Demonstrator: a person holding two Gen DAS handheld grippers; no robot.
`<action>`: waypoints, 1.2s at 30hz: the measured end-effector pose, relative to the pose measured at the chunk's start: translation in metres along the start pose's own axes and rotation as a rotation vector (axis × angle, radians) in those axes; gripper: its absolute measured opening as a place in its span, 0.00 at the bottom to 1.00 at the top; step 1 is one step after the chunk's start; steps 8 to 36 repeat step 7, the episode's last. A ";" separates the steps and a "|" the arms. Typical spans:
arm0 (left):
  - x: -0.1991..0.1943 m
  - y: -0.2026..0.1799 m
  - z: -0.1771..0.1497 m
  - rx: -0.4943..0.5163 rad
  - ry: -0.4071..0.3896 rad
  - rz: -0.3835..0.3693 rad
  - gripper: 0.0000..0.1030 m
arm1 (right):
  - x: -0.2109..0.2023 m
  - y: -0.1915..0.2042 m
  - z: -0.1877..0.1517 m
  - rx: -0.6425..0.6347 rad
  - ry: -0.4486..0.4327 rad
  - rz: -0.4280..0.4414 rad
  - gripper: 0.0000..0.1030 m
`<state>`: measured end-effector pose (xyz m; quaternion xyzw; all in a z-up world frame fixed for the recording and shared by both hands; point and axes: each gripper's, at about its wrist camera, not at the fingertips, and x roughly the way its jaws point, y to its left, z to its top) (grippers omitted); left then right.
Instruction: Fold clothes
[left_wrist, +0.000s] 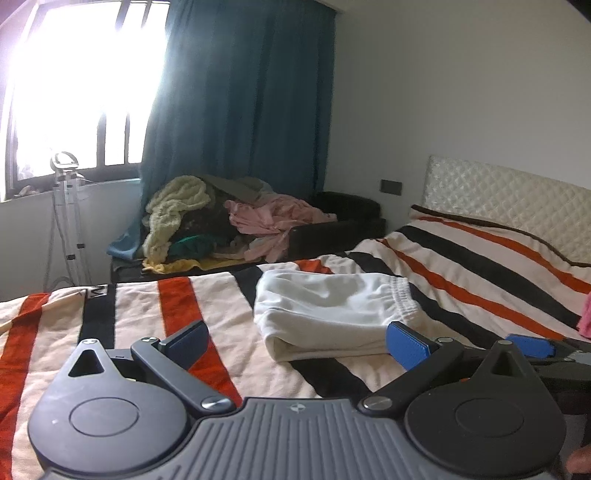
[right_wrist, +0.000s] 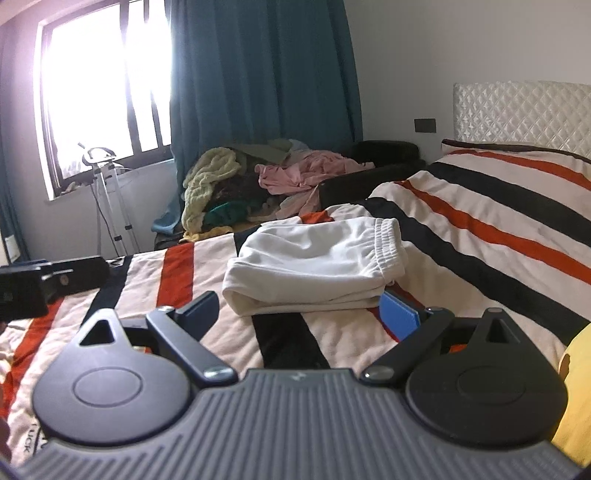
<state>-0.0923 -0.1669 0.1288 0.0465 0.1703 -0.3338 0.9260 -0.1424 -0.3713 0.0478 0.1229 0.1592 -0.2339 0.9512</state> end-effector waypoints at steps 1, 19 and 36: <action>0.000 0.000 0.000 -0.002 -0.002 0.002 1.00 | 0.000 0.000 0.000 -0.004 0.006 0.004 0.93; -0.001 -0.003 -0.006 0.003 0.008 0.004 1.00 | 0.001 0.001 -0.001 -0.010 0.008 -0.006 0.93; -0.001 -0.003 -0.006 0.003 0.008 0.004 1.00 | 0.001 0.001 -0.001 -0.010 0.008 -0.006 0.93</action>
